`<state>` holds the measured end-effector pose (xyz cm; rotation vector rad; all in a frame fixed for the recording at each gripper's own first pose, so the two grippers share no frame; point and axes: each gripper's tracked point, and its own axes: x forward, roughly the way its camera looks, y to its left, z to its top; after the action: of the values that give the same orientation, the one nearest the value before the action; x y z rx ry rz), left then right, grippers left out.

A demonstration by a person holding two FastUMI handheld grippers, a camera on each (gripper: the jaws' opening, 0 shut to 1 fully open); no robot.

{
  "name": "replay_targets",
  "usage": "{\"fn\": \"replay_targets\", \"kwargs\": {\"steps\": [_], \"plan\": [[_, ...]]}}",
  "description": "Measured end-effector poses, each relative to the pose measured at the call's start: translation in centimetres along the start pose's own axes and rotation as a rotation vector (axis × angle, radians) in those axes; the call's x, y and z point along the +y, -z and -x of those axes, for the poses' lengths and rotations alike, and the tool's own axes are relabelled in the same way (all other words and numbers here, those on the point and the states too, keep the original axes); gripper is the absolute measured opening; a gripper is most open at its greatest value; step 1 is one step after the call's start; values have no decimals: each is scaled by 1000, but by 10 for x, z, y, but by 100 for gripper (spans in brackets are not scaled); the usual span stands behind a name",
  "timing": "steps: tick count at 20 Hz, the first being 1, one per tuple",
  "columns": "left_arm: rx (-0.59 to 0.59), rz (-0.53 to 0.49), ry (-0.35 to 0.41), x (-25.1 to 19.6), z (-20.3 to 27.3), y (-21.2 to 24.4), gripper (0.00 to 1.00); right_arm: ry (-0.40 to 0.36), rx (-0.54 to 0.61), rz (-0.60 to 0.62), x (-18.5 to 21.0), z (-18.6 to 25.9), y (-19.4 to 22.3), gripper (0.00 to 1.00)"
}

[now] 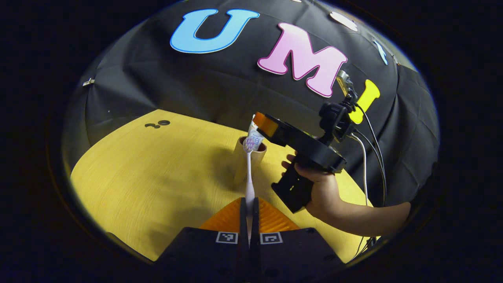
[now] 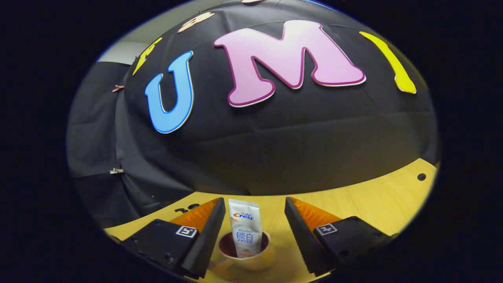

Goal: Put the toothbrush and toothpaste on the desktop into the cup, then pick up the cup and place it on the coaster on the desktop.

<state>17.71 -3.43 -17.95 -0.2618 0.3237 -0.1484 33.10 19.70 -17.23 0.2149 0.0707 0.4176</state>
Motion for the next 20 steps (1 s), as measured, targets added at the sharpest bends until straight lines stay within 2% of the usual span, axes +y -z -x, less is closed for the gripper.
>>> {"fn": "replay_targets", "kwargs": {"steps": [1, 3, 13, 18, 20], "plan": [[-13, 1, 5, 0, -2, -5, 6, 21, 0, -14, -10, 7, -2, 96], [-49, 7, 22, -4, -6, -23, 6, 54, -5, -26, -27, 21, -8, 98], [-263, -43, 63, -23, -50, -145, 6, 242, 79, -25, -109, 86, 4, 98], [-344, -87, 62, -26, -88, -181, 6, 303, 98, -19, -141, 113, 5, 98], [-351, -79, 61, -25, -111, -182, 6, 324, 107, -17, -153, 124, 7, 98]]}}
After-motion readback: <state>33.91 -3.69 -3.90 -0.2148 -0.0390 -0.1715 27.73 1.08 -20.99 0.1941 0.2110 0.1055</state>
